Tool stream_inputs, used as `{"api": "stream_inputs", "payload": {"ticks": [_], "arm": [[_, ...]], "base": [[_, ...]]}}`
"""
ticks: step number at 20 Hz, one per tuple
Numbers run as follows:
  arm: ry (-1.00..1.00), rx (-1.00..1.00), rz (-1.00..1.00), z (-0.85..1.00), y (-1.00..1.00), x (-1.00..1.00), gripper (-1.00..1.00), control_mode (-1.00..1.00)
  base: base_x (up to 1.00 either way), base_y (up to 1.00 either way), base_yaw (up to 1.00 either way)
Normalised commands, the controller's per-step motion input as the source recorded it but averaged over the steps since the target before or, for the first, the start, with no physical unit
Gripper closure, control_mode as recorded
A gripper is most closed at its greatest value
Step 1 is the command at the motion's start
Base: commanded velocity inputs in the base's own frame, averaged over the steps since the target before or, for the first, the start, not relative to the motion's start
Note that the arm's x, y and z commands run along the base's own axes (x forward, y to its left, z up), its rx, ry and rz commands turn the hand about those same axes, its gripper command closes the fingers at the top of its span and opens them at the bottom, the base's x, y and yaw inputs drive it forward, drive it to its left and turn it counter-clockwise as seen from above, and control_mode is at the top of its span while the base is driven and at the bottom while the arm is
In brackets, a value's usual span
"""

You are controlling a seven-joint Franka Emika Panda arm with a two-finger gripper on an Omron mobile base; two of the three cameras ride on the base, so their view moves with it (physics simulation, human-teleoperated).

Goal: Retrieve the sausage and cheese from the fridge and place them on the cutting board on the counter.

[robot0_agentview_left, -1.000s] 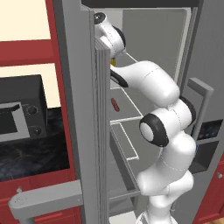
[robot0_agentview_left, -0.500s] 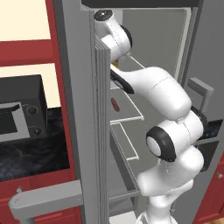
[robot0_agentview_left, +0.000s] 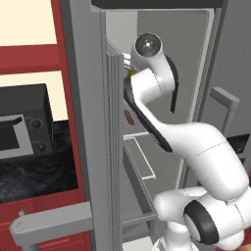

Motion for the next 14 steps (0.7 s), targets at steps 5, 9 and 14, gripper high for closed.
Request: {"api": "stream_inputs", "payload": {"ticks": [5,9,14], "arm": [[-0.06,0.0,0.13,0.25,-0.5,-1.0,1.0,-1.0],[0.17,0.0,0.18,0.34,-0.14,-1.0,1.0,-1.0],[0.25,-0.08,0.18,-0.04,0.01,-0.84,1.0,-1.0]], "base": [[0.0,0.0,0.0],[0.0,0.0,0.0],[0.0,0.0,0.0]]}}
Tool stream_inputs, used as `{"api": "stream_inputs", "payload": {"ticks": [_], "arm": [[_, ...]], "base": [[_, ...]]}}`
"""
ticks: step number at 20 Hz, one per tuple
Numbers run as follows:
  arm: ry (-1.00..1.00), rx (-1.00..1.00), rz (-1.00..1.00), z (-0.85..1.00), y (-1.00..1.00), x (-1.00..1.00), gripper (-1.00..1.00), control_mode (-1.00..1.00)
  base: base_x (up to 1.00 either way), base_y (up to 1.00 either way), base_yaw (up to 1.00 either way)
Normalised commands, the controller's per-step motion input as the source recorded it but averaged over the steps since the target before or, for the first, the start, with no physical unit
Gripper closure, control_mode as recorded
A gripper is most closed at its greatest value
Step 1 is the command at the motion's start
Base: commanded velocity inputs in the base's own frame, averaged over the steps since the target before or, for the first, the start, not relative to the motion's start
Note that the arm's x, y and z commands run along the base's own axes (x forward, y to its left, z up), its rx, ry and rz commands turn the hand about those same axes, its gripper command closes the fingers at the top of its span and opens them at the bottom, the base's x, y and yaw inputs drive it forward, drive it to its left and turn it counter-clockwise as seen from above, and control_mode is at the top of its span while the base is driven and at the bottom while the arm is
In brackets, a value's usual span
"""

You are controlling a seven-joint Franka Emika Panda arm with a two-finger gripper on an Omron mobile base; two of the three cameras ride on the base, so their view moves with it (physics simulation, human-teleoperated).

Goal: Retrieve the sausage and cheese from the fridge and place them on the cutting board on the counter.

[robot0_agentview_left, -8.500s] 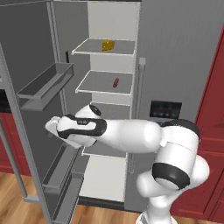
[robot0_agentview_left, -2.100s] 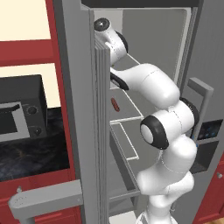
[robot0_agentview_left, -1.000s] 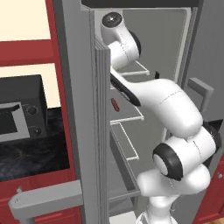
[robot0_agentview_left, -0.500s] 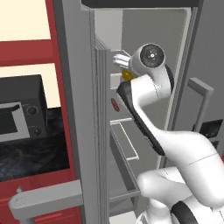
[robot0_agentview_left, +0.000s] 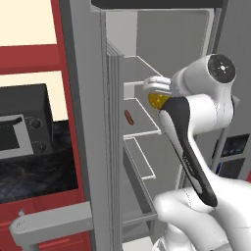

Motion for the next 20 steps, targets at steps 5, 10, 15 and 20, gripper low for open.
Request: {"api": "stream_inputs", "payload": {"ticks": [5,10,15,20], "arm": [[0.12,-0.07,0.05,-0.14,0.04,-0.24,1.0,1.0],[0.0,0.0,0.0,0.0,0.0,0.0,1.0,1.0],[0.0,0.0,0.0,0.0,0.0,0.0,1.0,1.0],[0.0,0.0,0.0,0.0,0.0,0.0,1.0,1.0]], "base": [[-0.25,0.0,0.0],[-1.0,-0.29,-0.01],[-0.69,-0.38,-0.25],[-0.01,-0.4,-0.75]]}}
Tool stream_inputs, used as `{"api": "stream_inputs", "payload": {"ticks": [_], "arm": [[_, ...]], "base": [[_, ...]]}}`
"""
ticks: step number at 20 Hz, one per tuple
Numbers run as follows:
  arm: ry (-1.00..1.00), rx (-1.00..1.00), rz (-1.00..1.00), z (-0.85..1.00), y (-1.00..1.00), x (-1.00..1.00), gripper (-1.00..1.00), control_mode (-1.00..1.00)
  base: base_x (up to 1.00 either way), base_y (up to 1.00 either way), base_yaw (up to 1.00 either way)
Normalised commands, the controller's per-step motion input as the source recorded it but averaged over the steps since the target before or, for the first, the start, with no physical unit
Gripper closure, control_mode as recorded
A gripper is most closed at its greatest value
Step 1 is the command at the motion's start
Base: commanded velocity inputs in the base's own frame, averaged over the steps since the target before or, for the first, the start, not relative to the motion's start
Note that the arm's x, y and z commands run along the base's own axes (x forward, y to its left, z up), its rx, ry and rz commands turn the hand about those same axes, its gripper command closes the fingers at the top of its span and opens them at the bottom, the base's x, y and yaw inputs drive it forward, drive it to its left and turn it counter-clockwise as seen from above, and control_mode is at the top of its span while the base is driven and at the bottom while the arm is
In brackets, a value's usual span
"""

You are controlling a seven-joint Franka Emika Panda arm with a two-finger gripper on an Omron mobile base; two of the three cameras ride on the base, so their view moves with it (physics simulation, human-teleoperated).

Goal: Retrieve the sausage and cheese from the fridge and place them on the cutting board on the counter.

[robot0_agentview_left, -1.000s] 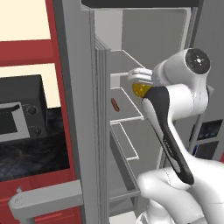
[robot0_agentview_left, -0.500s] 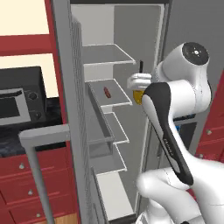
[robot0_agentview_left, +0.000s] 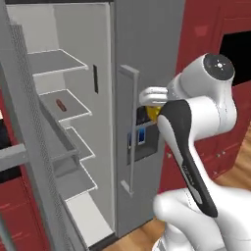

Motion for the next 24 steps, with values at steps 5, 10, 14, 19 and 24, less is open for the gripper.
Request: {"api": "stream_inputs", "payload": {"ticks": [5,10,14,19,24], "arm": [[0.0,0.0,0.0,0.0,0.0,0.0,1.0,1.0],[0.0,0.0,0.0,0.0,0.0,0.0,1.0,1.0],[0.0,0.0,0.0,0.0,0.0,0.0,1.0,1.0],[0.0,0.0,0.0,0.0,0.0,0.0,1.0,1.0],[0.0,0.0,0.0,0.0,0.0,0.0,1.0,1.0]], "base": [[0.0,-0.5,-0.81],[0.0,-0.59,-0.78],[0.0,-0.59,-0.78],[0.02,-0.43,-0.79],[0.15,-0.14,-0.78]]}}
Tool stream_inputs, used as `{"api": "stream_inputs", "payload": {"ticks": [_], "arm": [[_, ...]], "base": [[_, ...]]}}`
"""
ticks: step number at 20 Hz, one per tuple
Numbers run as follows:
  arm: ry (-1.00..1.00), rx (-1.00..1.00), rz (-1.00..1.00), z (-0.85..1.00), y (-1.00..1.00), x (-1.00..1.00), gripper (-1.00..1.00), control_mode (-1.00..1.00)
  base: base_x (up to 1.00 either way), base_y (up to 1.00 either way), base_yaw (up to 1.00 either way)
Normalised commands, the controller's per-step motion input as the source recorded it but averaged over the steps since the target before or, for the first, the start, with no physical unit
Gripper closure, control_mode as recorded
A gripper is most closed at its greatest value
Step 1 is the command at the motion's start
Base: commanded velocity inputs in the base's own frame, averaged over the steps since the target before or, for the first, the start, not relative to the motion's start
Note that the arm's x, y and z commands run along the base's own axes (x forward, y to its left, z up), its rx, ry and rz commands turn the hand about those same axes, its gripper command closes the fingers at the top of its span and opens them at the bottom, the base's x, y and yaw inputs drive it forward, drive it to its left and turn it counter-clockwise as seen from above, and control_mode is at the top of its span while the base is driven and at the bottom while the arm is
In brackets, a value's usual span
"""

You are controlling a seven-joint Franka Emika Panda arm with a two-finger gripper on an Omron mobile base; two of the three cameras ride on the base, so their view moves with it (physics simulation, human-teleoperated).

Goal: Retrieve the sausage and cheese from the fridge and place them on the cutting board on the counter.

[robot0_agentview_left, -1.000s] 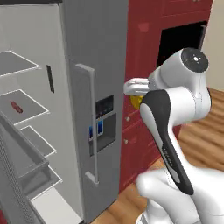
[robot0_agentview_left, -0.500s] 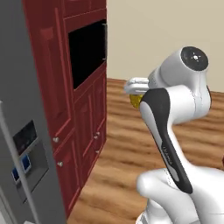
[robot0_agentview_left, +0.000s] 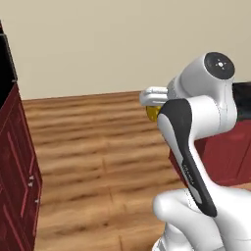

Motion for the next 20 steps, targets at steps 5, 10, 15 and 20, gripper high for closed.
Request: {"api": "stream_inputs", "payload": {"ticks": [5,10,15,20], "arm": [[0.0,0.0,0.0,0.0,0.0,0.0,1.0,1.0],[0.0,0.0,0.0,0.0,0.0,0.0,1.0,1.0],[0.0,0.0,0.0,0.0,0.0,0.0,1.0,1.0],[0.0,0.0,0.0,0.0,0.0,0.0,1.0,1.0]], "base": [[0.39,-0.08,-0.72],[0.56,0.0,-0.68],[0.66,0.0,-0.64],[0.8,0.0,-0.63]]}}
